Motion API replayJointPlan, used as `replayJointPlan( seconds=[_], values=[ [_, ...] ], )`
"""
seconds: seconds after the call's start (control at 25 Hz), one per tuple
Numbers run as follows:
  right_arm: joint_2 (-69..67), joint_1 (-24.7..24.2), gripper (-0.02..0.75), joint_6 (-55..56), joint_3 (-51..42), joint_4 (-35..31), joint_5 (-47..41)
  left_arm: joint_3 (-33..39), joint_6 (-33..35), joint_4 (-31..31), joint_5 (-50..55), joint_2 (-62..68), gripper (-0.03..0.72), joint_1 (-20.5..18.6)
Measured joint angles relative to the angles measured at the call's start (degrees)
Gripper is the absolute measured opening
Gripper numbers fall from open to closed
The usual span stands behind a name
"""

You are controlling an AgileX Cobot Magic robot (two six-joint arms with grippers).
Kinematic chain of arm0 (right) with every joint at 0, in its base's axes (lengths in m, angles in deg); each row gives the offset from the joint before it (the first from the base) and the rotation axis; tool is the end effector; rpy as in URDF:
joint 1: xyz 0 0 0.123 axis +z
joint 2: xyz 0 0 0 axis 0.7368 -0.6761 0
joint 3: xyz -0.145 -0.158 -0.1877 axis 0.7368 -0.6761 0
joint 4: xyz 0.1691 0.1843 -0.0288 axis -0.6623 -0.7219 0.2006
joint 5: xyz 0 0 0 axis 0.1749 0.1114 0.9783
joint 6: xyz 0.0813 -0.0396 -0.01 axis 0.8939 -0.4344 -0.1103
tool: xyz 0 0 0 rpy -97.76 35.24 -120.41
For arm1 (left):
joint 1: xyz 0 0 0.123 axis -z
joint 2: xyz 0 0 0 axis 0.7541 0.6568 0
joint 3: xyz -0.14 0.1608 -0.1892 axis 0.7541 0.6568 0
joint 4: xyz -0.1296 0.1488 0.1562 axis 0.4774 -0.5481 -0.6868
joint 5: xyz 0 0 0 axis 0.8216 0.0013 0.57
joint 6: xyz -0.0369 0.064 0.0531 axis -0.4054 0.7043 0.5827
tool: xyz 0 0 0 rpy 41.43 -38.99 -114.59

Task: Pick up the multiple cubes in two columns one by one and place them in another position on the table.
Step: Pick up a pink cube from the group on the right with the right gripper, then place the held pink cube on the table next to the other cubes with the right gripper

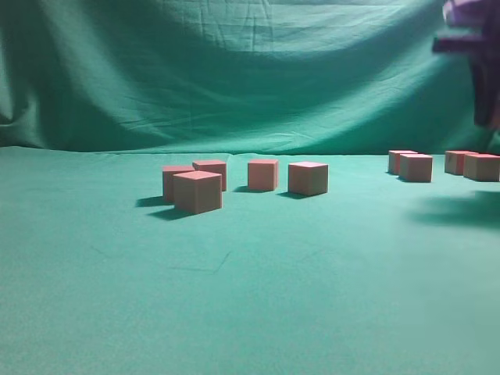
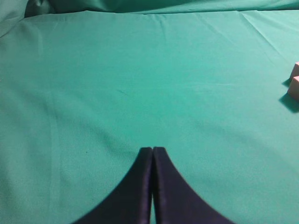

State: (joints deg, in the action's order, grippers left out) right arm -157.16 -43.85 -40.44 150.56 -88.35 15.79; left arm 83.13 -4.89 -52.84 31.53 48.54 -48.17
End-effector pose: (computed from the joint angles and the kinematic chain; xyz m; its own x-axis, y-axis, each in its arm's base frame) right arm 0.3927 0.0267 0.2340 -0.9653 0.0437 -0.2574 0.0327 0.9984 0.0472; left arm 0.0528 0.0000 0.1774 -0.2591 0.0297 -0.9654 0.0134 0.9995 0.0272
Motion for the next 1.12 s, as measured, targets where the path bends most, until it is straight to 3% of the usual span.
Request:
replayJointPlan(
  seconds=[0.36, 0.76, 0.92, 1.12],
  values=[
    [16.55, 14.78, 0.263, 0.00, 0.36, -0.35, -6.56, 0.00, 0.00, 0.00, 0.00, 0.00, 0.000, 0.00],
    [18.93, 34.52, 0.263, -3.97, -5.56, -0.59, -9.53, 0.00, 0.00, 0.00, 0.00, 0.00, 0.000, 0.00],
    [18.93, 38.53, 0.263, -5.02, -9.84, -0.61, -6.15, 0.00, 0.00, 0.00, 0.00, 0.00, 0.000, 0.00],
    [18.07, 39.64, 0.263, -10.14, -10.96, -0.71, -3.10, 0.00, 0.00, 0.00, 0.00, 0.00, 0.000, 0.00]
  ],
)
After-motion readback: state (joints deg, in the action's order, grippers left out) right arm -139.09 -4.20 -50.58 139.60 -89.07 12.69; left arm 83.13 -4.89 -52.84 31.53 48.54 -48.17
